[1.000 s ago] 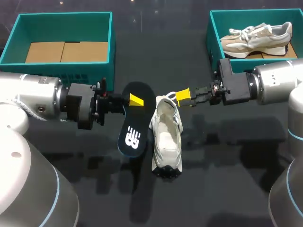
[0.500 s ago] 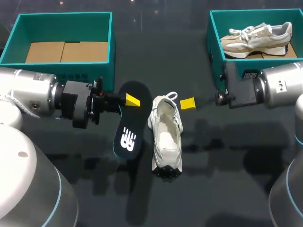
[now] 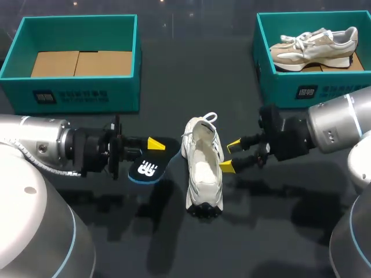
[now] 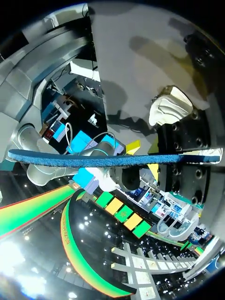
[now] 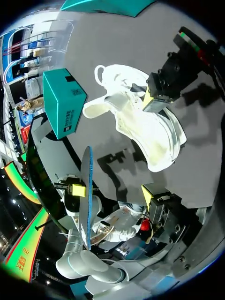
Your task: Take the shoe out of the shoebox, open the shoe tongue, remove and reinsert the insole, then place the shoe into the shoebox
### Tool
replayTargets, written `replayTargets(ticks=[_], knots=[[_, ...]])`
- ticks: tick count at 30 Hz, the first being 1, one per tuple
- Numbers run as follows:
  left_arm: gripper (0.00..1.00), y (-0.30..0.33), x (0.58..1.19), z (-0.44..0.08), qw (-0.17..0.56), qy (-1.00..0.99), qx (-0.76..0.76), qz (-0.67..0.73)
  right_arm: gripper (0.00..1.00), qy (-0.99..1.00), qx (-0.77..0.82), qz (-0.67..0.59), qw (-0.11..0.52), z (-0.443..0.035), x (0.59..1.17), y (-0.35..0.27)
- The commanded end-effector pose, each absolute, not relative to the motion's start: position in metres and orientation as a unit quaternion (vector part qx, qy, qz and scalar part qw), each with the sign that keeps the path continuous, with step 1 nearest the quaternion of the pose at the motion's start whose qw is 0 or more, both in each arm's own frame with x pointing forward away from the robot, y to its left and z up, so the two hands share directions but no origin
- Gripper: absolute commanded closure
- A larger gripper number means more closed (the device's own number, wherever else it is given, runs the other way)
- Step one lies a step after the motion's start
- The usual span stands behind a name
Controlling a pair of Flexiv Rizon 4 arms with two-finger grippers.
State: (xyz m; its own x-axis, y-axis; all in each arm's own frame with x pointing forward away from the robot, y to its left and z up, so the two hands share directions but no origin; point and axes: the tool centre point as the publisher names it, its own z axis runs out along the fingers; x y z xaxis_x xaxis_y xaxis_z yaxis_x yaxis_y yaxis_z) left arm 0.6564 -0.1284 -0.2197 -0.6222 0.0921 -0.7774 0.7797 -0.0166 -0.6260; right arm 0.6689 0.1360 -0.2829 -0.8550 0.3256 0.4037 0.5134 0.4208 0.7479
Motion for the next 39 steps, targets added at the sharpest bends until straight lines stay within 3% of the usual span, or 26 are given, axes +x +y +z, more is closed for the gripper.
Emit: replayTargets(ticks=[1, 4, 9, 21, 36, 39], knots=[[1.0, -0.129, 0.658, -0.22, 0.273, 0.645, 0.34, -0.628, 0.0, -0.872, -0.232, -0.43, 0.005, -0.282, 0.665, 0.144], [1.0, -0.129, 0.658, -0.22, 0.273, 0.645, 0.34, -0.628, 0.0, -0.872, -0.232, -0.43, 0.005, -0.282, 0.665, 0.144], [1.0, -0.133, 0.653, -0.214, 0.272, 0.65, 0.299, -0.644, 0.0, -0.916, -0.186, -0.351, -0.051, -0.281, 0.655, 0.148], [1.0, -0.167, 0.612, -0.201, 0.255, 0.677, 0.285, -0.629, 0.0, -0.932, -0.149, -0.326, -0.054, -0.28, 0.659, 0.11], [1.0, -0.171, 0.609, -0.202, 0.252, 0.68, 0.277, -0.63, 0.0, -0.945, -0.094, -0.307, -0.067, -0.284, 0.662, 0.103], [1.0, -0.178, 0.61, -0.204, 0.211, 0.68, 0.27, -0.648, 0.0, -0.945, -0.077, -0.309, -0.077, -0.289, 0.663, 0.097]])
